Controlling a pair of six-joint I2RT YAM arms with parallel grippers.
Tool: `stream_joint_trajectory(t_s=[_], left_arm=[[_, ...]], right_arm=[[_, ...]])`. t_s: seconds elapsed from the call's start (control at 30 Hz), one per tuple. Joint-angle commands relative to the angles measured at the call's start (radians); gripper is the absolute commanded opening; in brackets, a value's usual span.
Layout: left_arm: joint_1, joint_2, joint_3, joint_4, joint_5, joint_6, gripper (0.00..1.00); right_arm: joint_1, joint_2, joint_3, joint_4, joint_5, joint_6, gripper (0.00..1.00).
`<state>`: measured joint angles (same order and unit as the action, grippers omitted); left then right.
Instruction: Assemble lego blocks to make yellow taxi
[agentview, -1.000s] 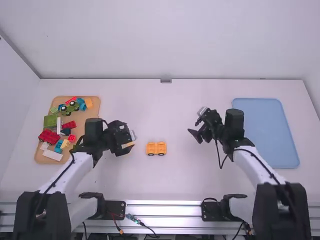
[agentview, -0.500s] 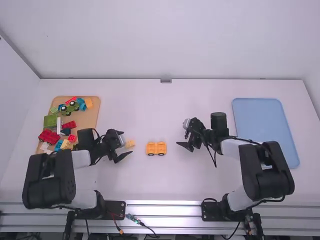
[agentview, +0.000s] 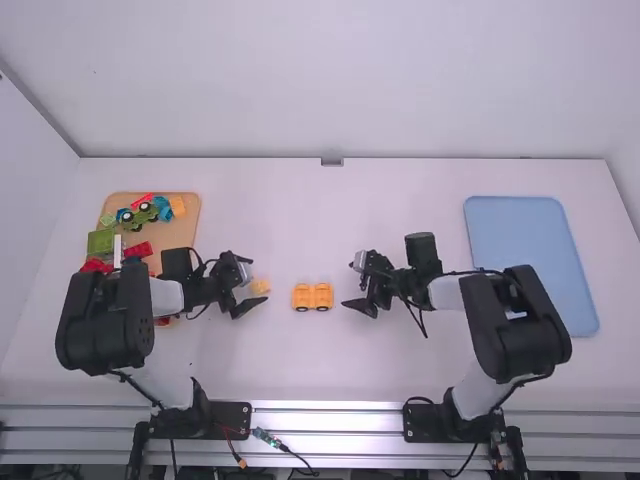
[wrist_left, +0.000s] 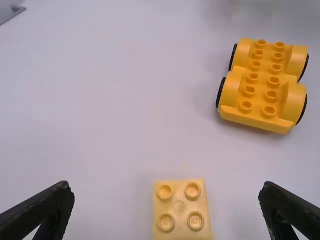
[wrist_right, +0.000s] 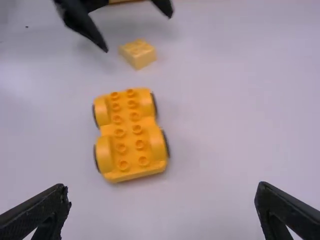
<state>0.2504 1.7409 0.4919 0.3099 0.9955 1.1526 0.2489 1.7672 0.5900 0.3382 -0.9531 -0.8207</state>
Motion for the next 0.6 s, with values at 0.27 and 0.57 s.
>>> stream_joint_trajectory(t_s=[0.27, 0.57], left_arm=[[-0.008, 0.006, -0.028, 0.055, 0.037, 0.000, 0.99], [-0.009, 0.006, -0.013, 0.045, 0.044, -0.029, 0.99]], right_arm=[[0.138, 0.011, -0.052, 0.196, 0.110, 0.106, 0.99], [0.148, 0.081, -0.076, 0.357, 0.013, 0.064, 1.00]])
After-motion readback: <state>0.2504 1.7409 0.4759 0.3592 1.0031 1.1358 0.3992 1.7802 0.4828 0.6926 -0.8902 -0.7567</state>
